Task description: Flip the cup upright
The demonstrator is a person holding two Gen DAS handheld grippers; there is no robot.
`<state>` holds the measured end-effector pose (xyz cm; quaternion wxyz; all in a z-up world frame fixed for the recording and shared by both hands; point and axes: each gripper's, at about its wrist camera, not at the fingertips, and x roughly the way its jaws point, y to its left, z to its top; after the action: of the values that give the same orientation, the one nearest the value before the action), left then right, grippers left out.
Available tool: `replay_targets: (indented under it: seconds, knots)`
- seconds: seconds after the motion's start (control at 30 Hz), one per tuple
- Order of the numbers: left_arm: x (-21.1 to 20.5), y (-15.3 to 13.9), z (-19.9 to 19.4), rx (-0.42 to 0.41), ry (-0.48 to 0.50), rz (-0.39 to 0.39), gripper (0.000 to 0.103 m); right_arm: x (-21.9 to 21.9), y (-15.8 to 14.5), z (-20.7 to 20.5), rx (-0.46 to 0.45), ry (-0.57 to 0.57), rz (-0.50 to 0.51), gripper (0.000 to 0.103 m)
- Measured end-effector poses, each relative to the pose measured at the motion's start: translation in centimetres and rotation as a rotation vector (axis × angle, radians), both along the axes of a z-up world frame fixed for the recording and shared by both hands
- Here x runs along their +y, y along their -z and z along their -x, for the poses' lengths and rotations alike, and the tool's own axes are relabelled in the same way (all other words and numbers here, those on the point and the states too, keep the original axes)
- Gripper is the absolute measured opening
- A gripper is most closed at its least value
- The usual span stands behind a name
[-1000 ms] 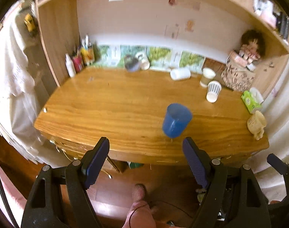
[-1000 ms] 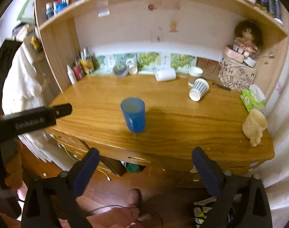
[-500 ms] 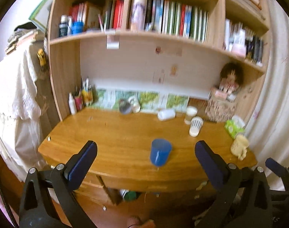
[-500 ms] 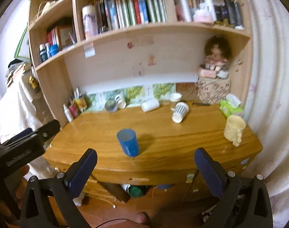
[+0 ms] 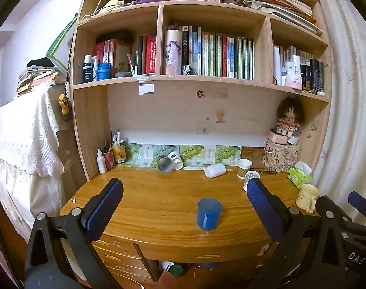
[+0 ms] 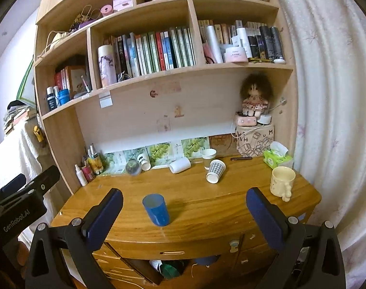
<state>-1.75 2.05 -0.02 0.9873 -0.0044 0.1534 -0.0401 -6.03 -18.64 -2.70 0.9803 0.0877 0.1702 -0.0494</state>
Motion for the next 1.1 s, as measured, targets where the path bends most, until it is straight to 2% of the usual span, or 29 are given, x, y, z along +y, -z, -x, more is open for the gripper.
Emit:
replay_targets:
  seconds: [0.23, 0.47, 1.1]
  knots:
    - [-0.27, 0.09, 0.27, -0.011, 0.001, -0.016, 0.103, 0.12, 0.19, 0.1, 0.005, 0.012, -0.004, 0.102]
    - [-0.28, -0.25, 0.62, -0.046, -0.004, -0.021, 0.103, 0.21, 0.42, -0.13, 0.002, -0.028, -0.003, 0.102]
    - [-0.45, -0.34, 0.67, -0.06, -0.003, -0.021, 0.103, 0.35, 0.25, -0.03, -0.002, -0.053, 0.002, 0.102]
